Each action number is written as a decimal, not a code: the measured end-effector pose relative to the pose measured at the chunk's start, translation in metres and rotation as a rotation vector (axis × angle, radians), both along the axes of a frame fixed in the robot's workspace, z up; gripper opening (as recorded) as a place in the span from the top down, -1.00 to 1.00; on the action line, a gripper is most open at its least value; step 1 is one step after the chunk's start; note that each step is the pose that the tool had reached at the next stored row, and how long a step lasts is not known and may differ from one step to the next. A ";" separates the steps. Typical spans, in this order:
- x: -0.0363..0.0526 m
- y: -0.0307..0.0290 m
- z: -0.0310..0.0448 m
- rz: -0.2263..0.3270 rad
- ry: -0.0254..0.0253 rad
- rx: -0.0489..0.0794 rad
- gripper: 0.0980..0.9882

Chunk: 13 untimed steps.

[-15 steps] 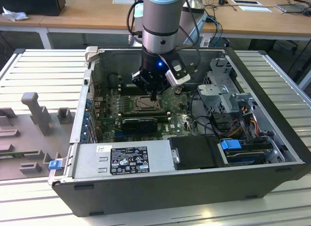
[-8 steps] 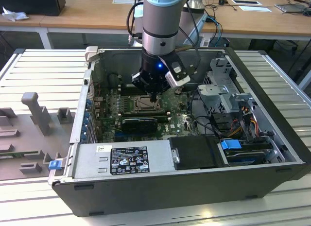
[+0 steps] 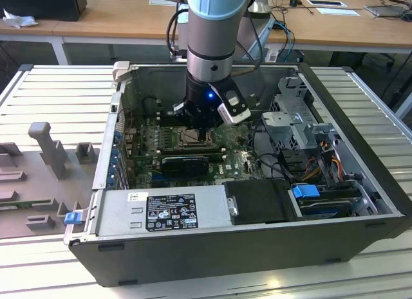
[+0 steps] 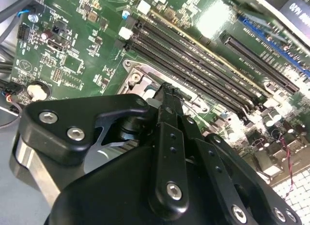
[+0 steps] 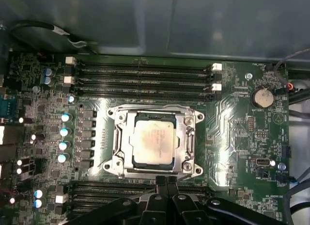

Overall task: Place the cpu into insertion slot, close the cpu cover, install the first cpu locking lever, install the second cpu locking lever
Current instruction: 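Install the second cpu locking lever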

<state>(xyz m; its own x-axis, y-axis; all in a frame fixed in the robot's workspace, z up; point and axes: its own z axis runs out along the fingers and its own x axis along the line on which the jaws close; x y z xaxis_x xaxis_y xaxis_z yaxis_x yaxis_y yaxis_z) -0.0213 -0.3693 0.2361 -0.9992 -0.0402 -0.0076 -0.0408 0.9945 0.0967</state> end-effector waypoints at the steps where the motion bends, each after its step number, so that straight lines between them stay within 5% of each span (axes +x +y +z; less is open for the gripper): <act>1: 0.0000 -0.0013 0.0000 0.000 0.0000 0.000 0.98; 10: -0.0017 -0.0055 0.0029 0.000 -0.0003 0.000 0.98; 13: -0.0060 -0.0100 0.0028 0.001 -0.0003 0.012 0.98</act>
